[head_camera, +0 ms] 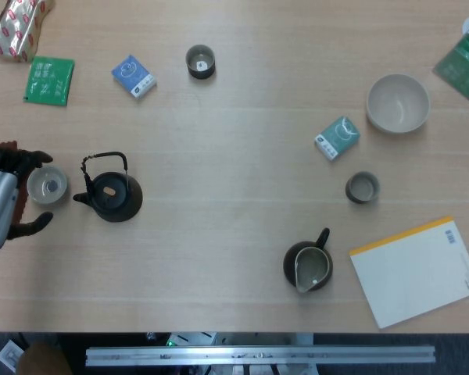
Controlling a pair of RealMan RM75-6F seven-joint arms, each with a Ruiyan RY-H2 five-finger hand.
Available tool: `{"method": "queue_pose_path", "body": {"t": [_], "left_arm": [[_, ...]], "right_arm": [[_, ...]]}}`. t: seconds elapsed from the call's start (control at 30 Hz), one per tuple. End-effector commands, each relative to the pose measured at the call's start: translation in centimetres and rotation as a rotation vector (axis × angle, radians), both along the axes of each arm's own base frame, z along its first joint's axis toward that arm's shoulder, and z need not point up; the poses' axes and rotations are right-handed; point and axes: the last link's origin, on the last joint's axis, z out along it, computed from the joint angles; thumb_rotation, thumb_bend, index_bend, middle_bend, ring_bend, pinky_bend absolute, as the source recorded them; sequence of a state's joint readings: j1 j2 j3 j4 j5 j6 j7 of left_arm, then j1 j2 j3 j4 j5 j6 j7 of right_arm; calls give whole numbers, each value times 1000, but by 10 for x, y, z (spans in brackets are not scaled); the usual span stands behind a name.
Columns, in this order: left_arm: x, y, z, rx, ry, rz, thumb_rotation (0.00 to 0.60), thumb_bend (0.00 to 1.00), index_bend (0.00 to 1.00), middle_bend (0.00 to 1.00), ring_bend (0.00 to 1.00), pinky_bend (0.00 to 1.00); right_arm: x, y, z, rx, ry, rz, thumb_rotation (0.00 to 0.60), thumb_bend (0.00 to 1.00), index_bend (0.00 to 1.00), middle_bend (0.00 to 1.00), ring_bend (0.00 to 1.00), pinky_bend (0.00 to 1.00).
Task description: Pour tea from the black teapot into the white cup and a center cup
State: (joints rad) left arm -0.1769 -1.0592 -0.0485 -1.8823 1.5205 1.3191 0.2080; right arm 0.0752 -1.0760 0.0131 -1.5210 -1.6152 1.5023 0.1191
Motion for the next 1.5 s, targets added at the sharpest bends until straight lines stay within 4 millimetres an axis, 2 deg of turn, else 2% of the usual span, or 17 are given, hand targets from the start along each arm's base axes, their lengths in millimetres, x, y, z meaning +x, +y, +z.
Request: {"method": "queue_pose_path", "body": {"t": [0.03, 0.4, 0.53, 0.67, 0.73, 1.1, 1.5], "left_arm": [[3, 9, -5, -35, -16, 6, 600, 126, 269, 355, 265, 227], [0, 37, -25, -148, -52, 54, 598, 119, 248, 328, 250, 184], [-3, 45, -33, -181, -49, 80, 518, 116, 248, 328, 249, 177], [-8, 52, -41, -202, -42, 118, 395, 113, 248, 327, 249, 174], [-11, 55, -43, -202, -25, 135, 368, 112, 248, 325, 248, 173], [-26, 48, -46, -224, 107, 218, 332, 98, 237, 274, 205, 145], [-26, 52, -63, -290, 95, 259, 274, 78, 212, 233, 182, 140]], "right_arm": [[4, -4, 1, -1, -1, 11, 600, 0, 447, 389, 298, 373], [14, -11, -5, 26, 1, 32, 600, 0, 447, 387, 293, 373], [15, -12, -7, 32, -1, 32, 600, 0, 447, 387, 293, 373], [15, -12, -8, 34, -1, 30, 600, 0, 447, 387, 293, 373], [14, -11, -8, 34, -1, 26, 600, 0, 446, 387, 293, 373], [12, -10, -9, 37, -7, 17, 600, 0, 447, 387, 293, 373], [8, -8, -8, 35, -12, 8, 600, 0, 447, 387, 293, 373]]}}
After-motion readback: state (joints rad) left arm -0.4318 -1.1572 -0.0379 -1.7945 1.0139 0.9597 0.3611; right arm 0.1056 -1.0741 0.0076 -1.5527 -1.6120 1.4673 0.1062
